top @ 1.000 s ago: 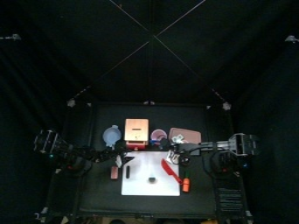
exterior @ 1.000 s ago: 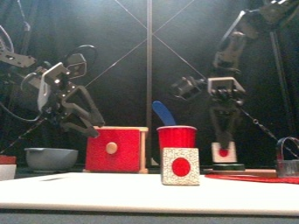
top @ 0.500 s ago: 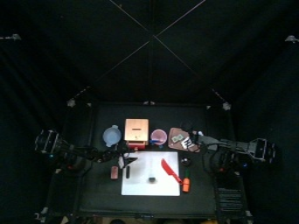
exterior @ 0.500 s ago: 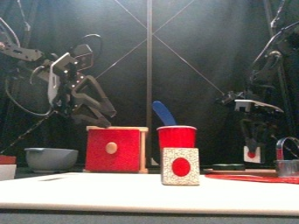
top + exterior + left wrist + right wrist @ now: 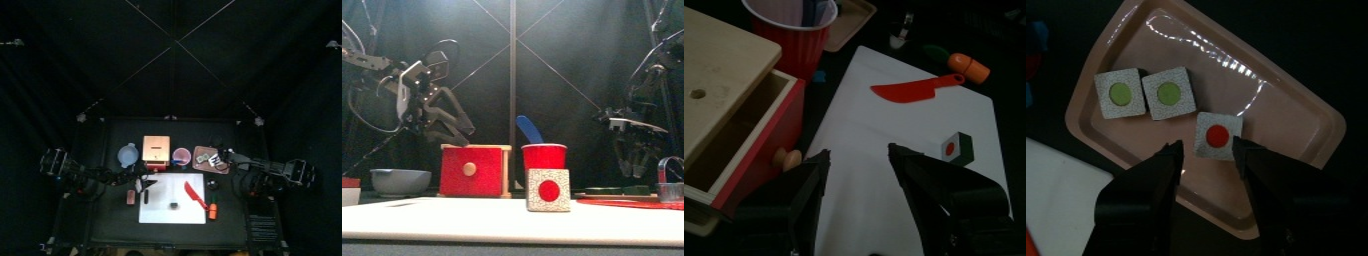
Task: Place sushi on board then cut the sushi with the knife then place the pieces on the plate
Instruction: Place the 4 sushi pieces on the plate
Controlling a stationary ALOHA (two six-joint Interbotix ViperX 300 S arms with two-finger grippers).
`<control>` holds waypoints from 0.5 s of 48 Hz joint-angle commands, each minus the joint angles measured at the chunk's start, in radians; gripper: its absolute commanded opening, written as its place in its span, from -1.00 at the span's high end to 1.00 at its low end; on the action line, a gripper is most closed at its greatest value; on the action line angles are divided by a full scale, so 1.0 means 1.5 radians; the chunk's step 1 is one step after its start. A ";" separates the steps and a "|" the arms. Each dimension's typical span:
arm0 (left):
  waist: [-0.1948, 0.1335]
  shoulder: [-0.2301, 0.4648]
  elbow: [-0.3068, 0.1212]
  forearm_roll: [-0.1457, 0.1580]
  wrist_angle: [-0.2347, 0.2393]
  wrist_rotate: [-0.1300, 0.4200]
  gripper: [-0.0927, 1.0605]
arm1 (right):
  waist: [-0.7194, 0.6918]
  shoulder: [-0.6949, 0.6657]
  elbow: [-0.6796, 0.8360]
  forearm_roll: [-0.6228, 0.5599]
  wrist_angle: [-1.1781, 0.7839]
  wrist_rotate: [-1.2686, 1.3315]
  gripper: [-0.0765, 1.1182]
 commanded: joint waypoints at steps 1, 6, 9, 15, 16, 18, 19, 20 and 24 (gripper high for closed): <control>0.000 -0.003 -0.009 0.001 -0.003 -0.001 -0.66 | 0.007 -0.027 -0.020 0.015 0.011 0.001 -0.47; -0.001 -0.003 -0.010 0.001 -0.003 -0.002 -0.66 | 0.073 -0.043 -0.042 0.046 0.009 -0.008 -0.47; -0.001 -0.003 -0.010 0.001 -0.003 -0.001 -0.66 | 0.137 -0.041 -0.058 0.055 0.004 -0.009 -0.47; 0.000 -0.003 -0.010 0.000 -0.004 -0.001 -0.66 | 0.296 -0.004 -0.107 0.055 -0.001 -0.015 -0.47; 0.001 -0.003 -0.009 0.000 -0.004 -0.001 -0.66 | 0.318 0.005 -0.117 0.057 0.001 -0.016 -0.47; 0.001 -0.003 -0.009 0.000 -0.003 -0.001 -0.66 | 0.357 0.026 -0.139 0.062 0.004 -0.018 -0.47; 0.001 -0.003 -0.009 0.000 -0.003 -0.001 -0.66 | 0.373 0.038 -0.151 0.064 0.007 -0.018 -0.47; 0.001 -0.003 -0.009 0.001 -0.003 -0.001 -0.66 | 0.387 0.050 -0.164 0.069 0.010 -0.018 -0.47; 0.003 -0.003 -0.009 0.001 -0.003 0.001 -0.66 | 0.434 0.105 -0.223 0.085 0.030 -0.020 -0.47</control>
